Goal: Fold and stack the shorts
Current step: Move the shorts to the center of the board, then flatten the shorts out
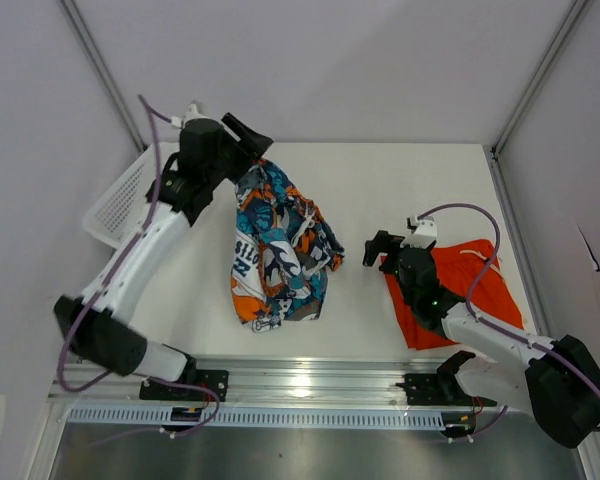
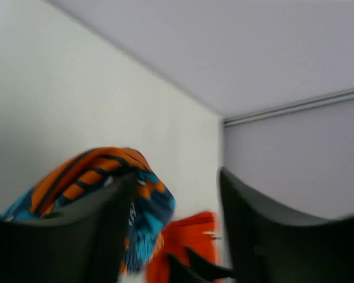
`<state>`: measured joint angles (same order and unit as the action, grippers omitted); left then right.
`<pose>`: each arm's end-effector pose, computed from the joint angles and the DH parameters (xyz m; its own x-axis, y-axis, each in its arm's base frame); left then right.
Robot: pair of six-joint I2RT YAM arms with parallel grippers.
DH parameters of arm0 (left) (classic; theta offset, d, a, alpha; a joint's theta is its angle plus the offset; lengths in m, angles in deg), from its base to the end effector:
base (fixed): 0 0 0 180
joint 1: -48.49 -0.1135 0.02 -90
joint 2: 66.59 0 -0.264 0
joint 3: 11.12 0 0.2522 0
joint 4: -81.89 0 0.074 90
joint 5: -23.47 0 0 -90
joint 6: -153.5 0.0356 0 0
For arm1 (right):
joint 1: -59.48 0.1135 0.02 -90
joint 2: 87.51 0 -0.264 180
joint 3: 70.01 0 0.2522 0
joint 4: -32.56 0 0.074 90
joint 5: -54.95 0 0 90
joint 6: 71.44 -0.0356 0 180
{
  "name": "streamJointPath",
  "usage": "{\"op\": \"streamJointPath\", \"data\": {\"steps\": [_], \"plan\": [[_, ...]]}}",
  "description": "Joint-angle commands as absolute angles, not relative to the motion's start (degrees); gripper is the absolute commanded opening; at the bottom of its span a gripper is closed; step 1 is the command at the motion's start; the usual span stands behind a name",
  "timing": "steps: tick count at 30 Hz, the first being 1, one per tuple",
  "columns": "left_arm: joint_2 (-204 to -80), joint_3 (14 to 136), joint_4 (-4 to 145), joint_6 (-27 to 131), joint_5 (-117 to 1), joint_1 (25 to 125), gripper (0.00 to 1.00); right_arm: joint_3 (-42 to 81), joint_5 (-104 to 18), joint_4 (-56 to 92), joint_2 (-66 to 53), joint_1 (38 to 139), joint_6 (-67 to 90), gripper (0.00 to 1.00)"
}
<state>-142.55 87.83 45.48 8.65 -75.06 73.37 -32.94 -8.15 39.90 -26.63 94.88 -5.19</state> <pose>0.2693 -0.1190 0.4428 -0.3544 -0.7270 -0.5881 -0.0080 0.6313 -0.7755 0.1917 0.1164 0.2123 -0.2772 0.2437 -0.9294 -0.0561 0.9616 0.2688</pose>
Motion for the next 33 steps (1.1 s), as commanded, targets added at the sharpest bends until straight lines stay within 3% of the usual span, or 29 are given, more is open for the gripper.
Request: {"op": "streamJointPath", "data": {"steps": [1,3,5,13,16,25,33], "plan": [[-152.44,86.49,39.31,7.77,-59.77,66.7,0.76,-30.77,-10.17,41.56,-25.99,94.64,-4.56,1.0],[-154.21,87.19,35.64,9.62,-60.89,65.63,0.93,-30.68,-12.89,42.0,-25.81,94.64,-4.03,0.99],[-151.69,86.85,35.26,11.46,-64.57,65.63,0.99,-30.85,-16.48,43.22,-25.64,94.64,-3.24,0.99],[-138.06,83.86,33.95,19.97,-68.46,66.85,0.99,-27.35,-31.15,44.29,-17.75,95.16,-0.6,1.0],[-134.8,81.76,30.7,23.06,-69.6,68.26,0.99,-21.82,-34.34,38.86,-11.17,98.05,0.27,0.93],[-126.88,63.92,29.72,28.6,-68.91,68.44,0.98,-7.84,-27.14,23.21,-0.24,107.56,-4.81,0.82],[-123.72,53.38,29.37,30.28,-71.01,72.74,0.96,-10.11,-17.84,16.43,-1.12,118.88,-15.89,0.78]]}}
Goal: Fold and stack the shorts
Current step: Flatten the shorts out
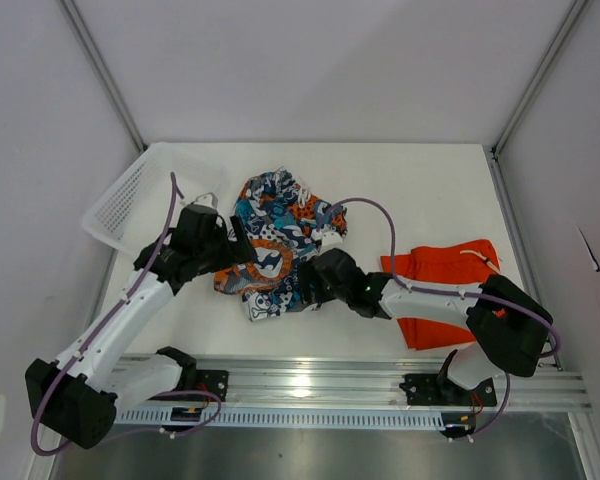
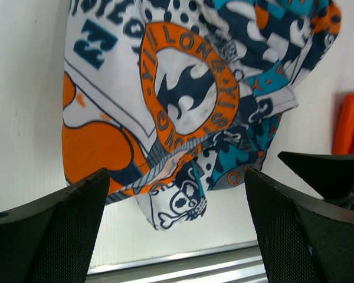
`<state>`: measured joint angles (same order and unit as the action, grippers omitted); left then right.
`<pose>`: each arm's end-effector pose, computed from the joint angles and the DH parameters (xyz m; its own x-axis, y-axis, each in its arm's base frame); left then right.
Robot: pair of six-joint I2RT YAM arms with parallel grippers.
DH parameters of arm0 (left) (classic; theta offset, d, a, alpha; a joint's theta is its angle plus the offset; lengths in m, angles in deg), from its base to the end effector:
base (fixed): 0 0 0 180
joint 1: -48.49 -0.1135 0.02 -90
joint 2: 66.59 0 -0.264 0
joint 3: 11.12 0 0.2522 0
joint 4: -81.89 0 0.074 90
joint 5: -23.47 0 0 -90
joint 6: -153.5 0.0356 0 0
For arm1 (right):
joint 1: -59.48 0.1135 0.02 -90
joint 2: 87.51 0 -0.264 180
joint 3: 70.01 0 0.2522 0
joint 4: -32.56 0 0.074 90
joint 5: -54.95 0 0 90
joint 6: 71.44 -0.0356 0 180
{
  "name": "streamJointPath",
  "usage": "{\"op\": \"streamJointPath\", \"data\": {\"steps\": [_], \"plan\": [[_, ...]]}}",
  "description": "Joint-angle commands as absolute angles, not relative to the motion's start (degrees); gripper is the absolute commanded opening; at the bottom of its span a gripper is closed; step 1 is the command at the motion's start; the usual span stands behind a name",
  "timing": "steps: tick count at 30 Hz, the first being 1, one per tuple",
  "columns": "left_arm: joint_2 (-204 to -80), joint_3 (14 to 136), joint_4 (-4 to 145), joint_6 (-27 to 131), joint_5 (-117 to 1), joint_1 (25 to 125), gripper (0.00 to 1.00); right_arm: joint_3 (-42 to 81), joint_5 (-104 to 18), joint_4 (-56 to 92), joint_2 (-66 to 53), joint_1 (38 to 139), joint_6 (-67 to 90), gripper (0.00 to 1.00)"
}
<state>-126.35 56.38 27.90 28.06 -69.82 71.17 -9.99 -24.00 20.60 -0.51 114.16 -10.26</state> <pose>0.1970 -0.0801 0.2964 -0.7450 -0.3161 -0.5874 -0.1027 0.9245 -0.3672 0.1881 0.2536 0.1943 -0.6628 -0.1171 -0.7395 -0.4509 0.8509 0.2694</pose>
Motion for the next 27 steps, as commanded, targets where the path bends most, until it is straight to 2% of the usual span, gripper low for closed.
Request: {"op": "streamJointPath", "data": {"steps": [1,6,7,9,10,11,12,13,17,20,21,22,23,24,25,27], "plan": [[-123.63,52.75,29.89,30.28,-71.1,72.92,0.96,-9.76,-16.17,15.21,-0.42,122.12,-16.42,0.78],[-125.38,49.67,32.18,30.1,-73.9,73.63,0.94,-2.04,-9.05,7.65,9.49,125.75,-20.9,0.78],[-126.08,49.58,32.27,29.93,-74.09,73.63,0.92,-0.55,-7.99,4.59,11.09,125.84,-21.43,0.73],[-127.14,49.49,33.06,29.4,-74.78,73.8,0.89,3.14,-5.36,1.68,15.21,125.84,-22.92,0.53],[-128.1,49.4,33.41,29.05,-75.83,73.98,0.88,4.03,-4.47,-0.86,16.1,125.93,-23.45,0.36],[-128.54,49.23,33.76,28.61,-76.89,74.07,0.88,4.65,-3.5,-1.93,16.72,125.75,-24.59,0.28],[-128.9,48.88,34.11,28.17,-77.86,74.15,0.87,5.09,-2.71,-3.16,16.99,125.58,-25.12,0.24],[-129.16,48.18,35.51,27.91,-78.21,74.15,0.85,4.92,-1.4,-5.17,16.9,125.23,-25.73,0.01],[-130.74,45.54,39.65,26.94,-78.48,74.15,0.8,-0.17,-1.03,-7.39,12.26,121.89,-26.62,0.0],[-133.02,44.13,42.37,26.76,-76.81,74.68,0.64,-5.53,-0.16,-9.41,5.95,117.85,-27.15,0.0],[-133.55,43.43,42.81,26.5,-76.72,75.03,0.55,-6.67,0.37,-10.2,4.09,115.84,-27.32,0.0],[-133.91,43.16,43.25,26.41,-76.46,75.56,0.36,-7.73,0.89,-11.6,2.24,114.69,-27.76,0.0],[-134.08,42.73,43.95,26.41,-75.33,76.95,0.26,-9.3,1.25,-12.13,0.4,113.55,-27.76,0.0],[-133.74,42.55,45.09,25.98,-74.8,77.92,0.09,-9.84,1.25,-12.66,-3.01,112.32,-27.5,0.0],[-133.47,41.76,45.45,25.19,-74.79,79.5,0.0,-10.37,1.51,-13.8,-4.7,109.87,-27.41,0.0],[-130.85,40.62,45.37,21.69,-76.63,85.38,0.0,-10.99,1.43,-14.6,-9.26,107.83,-26.71,0.03]]}}
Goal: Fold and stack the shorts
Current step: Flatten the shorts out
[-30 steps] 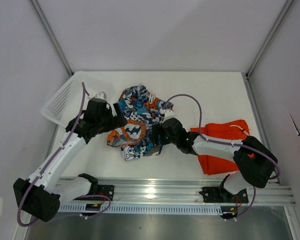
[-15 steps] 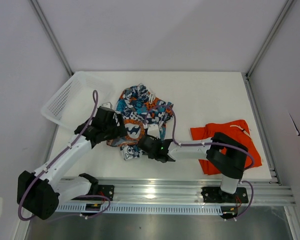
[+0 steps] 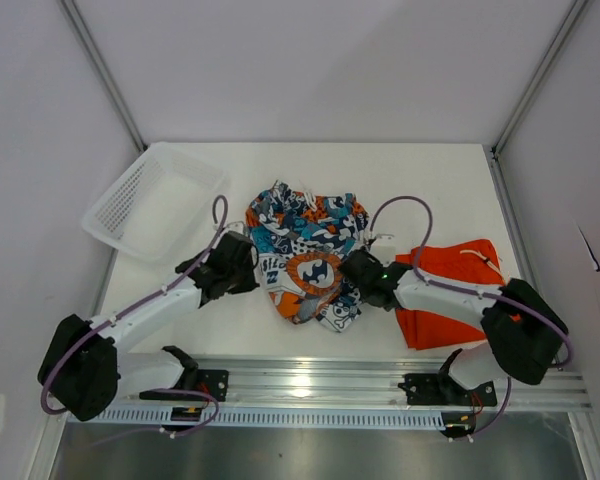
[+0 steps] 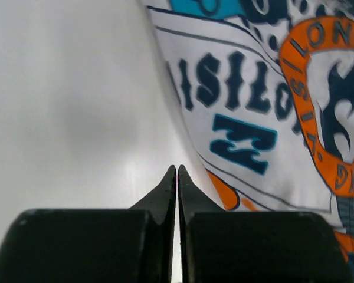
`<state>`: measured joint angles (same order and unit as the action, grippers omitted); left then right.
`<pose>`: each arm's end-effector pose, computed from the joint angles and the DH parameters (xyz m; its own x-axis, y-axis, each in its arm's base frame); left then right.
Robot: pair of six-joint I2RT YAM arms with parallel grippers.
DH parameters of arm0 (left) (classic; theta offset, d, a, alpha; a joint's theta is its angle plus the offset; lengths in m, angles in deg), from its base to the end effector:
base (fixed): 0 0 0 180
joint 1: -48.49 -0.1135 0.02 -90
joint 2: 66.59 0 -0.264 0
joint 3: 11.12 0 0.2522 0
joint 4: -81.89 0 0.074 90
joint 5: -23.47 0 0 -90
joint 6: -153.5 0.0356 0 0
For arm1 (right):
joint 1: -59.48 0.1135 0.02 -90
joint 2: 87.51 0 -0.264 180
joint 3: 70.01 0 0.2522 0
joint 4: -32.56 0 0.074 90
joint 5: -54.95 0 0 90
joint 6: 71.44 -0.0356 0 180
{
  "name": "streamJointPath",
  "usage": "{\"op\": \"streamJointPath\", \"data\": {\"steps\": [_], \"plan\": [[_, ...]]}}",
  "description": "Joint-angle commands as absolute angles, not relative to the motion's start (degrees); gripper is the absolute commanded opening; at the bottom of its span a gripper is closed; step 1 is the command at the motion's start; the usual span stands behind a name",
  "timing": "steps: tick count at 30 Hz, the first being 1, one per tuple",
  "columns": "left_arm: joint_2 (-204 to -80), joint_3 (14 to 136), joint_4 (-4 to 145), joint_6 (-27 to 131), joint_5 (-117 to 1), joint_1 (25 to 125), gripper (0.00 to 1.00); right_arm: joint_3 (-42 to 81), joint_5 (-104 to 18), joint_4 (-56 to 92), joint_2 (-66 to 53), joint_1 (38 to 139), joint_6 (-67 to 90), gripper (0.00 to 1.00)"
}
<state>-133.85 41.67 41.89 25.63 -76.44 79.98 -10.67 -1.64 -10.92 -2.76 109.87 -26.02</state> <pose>0.1955 -0.1126 0.2052 -0.8113 -0.2122 -0.5447 -0.0871 0.9653 -0.2462 0.1815 0.1886 0.1714 -0.7863 -0.0311 -0.6171 0.0495 0.9924 -0.1131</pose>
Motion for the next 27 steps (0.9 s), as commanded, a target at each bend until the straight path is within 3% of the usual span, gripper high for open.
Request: {"op": "streamJointPath", "data": {"steps": [1,2,3,4,6,12,17,27], "plan": [[-129.7,39.22,45.19,20.19,-77.51,87.75,0.0,-11.08,1.43,-14.95,-10.59,106.26,-26.45,0.21],[-128.39,38.77,45.19,18.69,-79.25,92.39,0.0,-11.17,1.25,-14.95,-11.91,105.72,-26.18,0.3],[-125.68,38.07,44.5,15.11,-80.23,94.61,0.0,-11.25,0.55,-14.86,-14.62,105.28,-25.92,0.51],[-124.17,36.5,44.31,13.68,-81.2,96.72,0.0,-11.25,0.11,-14.78,-15.95,104.49,-26.0,0.53],[-121.36,35.52,43.35,10.43,-83.3,100.6,0.0,-12.04,-1.11,-13.73,-19.29,104.22,-25.48,0.53],[-114.4,37.44,34.39,9.89,-89.9,100.08,0.0,-15.03,-14.46,-1.09,-27.39,100.18,-22.49,0.57],[-112.91,39.38,32.1,11.38,-87.8,97.1,0.02,-14.59,-24.3,4.55,-22.75,96.66,-21.87,0.57],[-108.69,38.94,28.76,12.35,-86.57,93.49,0.18,-14.42,-31.71,16.33,-13.34,94.82,-23.28,0.55]]}}
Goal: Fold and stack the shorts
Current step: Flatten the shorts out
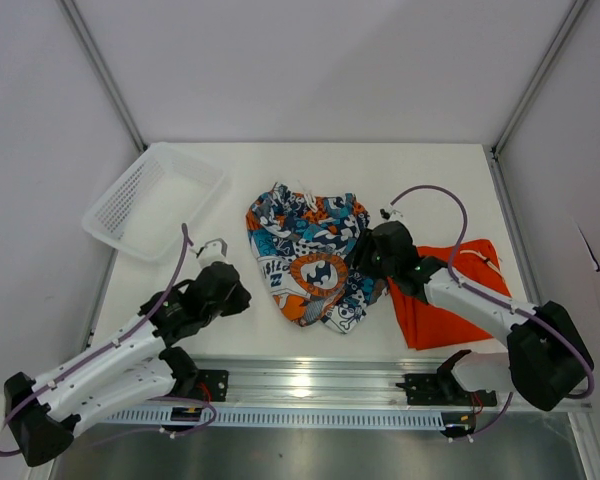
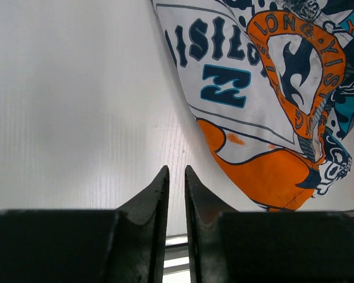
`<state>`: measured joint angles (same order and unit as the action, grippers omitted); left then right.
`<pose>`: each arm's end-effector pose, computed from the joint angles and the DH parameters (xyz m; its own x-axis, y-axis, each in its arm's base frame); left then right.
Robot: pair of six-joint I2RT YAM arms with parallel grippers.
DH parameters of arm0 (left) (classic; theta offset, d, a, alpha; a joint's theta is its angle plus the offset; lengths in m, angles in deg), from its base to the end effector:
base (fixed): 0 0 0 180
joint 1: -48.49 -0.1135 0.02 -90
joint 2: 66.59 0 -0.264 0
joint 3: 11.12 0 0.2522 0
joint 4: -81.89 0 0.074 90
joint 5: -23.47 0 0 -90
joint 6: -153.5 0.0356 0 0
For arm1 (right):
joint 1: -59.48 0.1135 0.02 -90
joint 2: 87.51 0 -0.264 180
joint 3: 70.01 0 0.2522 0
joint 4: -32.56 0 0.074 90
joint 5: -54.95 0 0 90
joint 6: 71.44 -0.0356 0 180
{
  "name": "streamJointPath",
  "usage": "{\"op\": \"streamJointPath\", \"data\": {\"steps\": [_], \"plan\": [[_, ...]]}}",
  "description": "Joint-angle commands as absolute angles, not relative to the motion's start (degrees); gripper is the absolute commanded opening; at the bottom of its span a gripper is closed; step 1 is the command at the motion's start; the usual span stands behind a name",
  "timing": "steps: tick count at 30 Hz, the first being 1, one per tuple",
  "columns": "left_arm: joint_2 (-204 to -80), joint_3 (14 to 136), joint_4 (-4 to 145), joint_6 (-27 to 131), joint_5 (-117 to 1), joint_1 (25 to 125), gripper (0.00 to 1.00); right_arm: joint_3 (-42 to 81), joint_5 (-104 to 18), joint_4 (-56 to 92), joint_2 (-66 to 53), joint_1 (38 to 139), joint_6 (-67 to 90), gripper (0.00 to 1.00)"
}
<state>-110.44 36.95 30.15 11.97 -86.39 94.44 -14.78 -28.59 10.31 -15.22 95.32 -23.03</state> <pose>0.1156 -0.1021 0.2357 -0.7234 -0.3113 -0.6163 -0.0802 0.9244 -0.3729 0.2175 0.1522 0.2217 -0.7235 0.2911 -0.6260 -0.0415 0.8868 0.4603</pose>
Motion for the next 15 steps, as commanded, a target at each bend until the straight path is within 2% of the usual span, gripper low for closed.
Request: {"op": "streamJointPath", "data": {"steps": [1,15], "plan": [[-108.51,39.03,28.49,12.35,-86.57,93.14,0.19,-14.33,-31.8,16.69,-12.63,94.73,-23.37,0.55],[-105.0,40.79,24.36,12.88,-87.27,92.61,0.22,-13.19,-33.46,22.57,-6.04,92.88,-22.05,0.54]]}}
